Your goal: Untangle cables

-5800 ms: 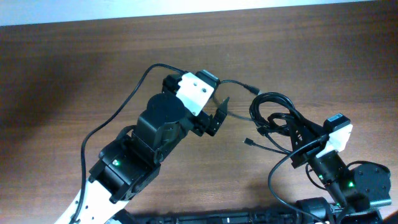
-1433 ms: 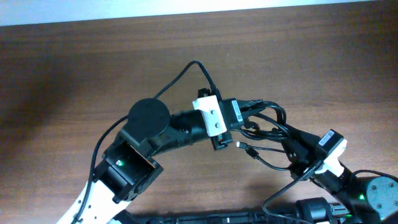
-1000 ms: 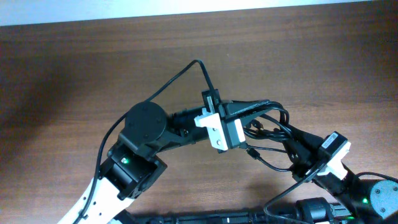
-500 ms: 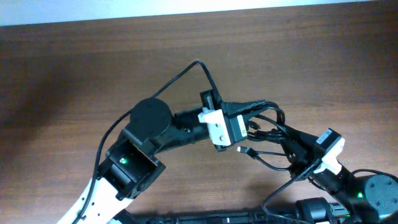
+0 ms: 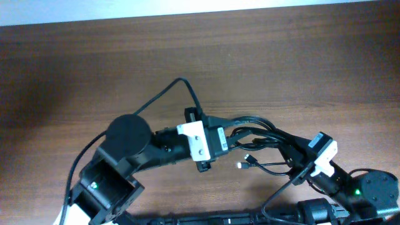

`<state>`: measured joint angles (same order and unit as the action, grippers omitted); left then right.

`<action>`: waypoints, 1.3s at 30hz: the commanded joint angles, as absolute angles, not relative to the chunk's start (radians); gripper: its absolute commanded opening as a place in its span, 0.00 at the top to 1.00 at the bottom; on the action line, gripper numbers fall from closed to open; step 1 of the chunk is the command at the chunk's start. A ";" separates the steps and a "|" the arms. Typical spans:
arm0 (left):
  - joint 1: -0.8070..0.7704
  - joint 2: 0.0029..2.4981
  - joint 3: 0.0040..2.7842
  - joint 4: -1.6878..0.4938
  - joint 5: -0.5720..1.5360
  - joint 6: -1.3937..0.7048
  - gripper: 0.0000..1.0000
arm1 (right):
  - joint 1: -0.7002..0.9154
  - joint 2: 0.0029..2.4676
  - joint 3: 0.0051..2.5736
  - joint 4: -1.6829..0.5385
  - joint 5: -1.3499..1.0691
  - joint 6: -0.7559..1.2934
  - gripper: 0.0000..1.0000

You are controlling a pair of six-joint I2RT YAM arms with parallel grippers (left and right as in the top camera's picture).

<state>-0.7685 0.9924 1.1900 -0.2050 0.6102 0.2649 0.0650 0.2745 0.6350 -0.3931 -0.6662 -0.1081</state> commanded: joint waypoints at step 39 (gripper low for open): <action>-0.763 1.128 1.229 -0.494 0.588 0.540 0.33 | 0.058 0.279 0.627 -0.290 -0.706 -0.018 0.96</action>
<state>-0.7654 1.1103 1.2163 -0.5083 0.5728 0.5316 0.0639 0.2798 0.6224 -0.3046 -0.6590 -0.0296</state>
